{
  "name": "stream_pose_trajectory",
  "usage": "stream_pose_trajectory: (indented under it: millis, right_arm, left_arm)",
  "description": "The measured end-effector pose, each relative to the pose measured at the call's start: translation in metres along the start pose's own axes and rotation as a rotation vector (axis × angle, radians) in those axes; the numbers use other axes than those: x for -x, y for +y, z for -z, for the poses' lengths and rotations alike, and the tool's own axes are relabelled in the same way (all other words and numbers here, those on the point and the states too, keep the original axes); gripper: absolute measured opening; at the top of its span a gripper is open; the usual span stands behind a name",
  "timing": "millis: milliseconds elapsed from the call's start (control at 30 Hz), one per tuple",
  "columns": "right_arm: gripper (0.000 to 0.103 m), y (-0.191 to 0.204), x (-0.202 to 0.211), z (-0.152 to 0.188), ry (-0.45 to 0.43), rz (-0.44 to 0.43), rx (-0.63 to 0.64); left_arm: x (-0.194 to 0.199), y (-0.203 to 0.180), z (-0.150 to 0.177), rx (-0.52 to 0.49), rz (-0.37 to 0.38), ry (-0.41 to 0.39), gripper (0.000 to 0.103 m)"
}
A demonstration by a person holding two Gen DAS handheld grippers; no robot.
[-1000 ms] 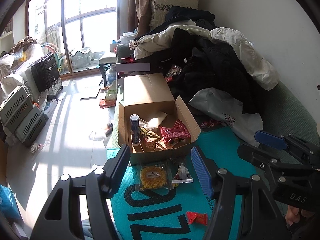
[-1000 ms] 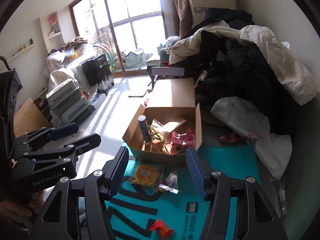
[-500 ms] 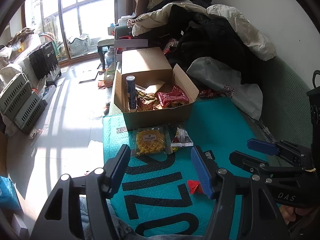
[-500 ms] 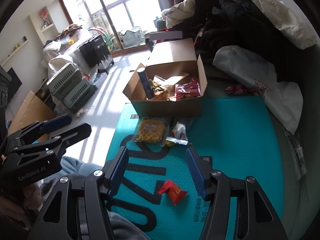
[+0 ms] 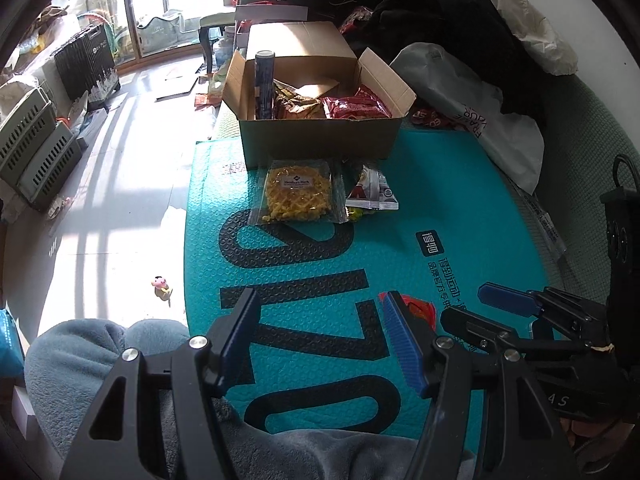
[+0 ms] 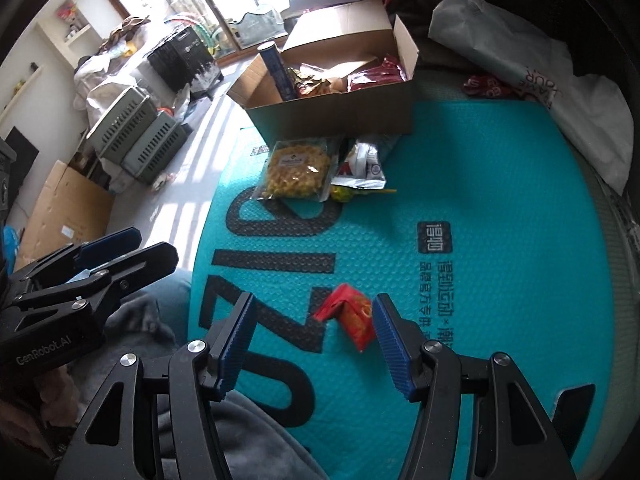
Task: Organize snacks
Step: 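Withdraw both tools from the box toward the small red packet on the mat, then close the right tool around the small red packet on the mat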
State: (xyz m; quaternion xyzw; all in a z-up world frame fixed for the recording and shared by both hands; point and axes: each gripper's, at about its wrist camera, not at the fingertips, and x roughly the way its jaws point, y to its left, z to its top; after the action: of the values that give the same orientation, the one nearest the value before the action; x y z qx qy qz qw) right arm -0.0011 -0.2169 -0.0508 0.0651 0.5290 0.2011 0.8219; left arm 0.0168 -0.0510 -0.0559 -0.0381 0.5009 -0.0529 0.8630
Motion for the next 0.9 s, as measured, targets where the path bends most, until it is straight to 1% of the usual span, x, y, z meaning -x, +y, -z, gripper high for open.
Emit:
stream_pose_trajectory:
  millis: [167,333,633,767,900]
  right_arm:
    - [0.060,-0.004,-0.023,0.011,0.064,-0.006,-0.009]
    - [0.059,-0.006,-0.042,0.015,0.107,0.022,0.017]
    - [0.059,-0.016,-0.065,0.017,0.159,0.077,0.072]
    - [0.059,-0.022,-0.078,0.015,0.186,0.087,0.089]
    - [0.058,-0.025,-0.088,0.013,0.202,0.071,0.094]
  left_arm:
    - [-0.022,0.010,0.015,0.035,0.003,0.089,0.062]
    - [-0.039,0.018,0.026,0.085,0.026,0.170,0.062]
    - [-0.054,0.028,0.030,0.119,0.027,0.221,0.062]
    - [-0.058,0.029,0.030,0.124,0.031,0.239,0.062]
    - [-0.060,0.031,0.027,0.125,0.028,0.244,0.062]
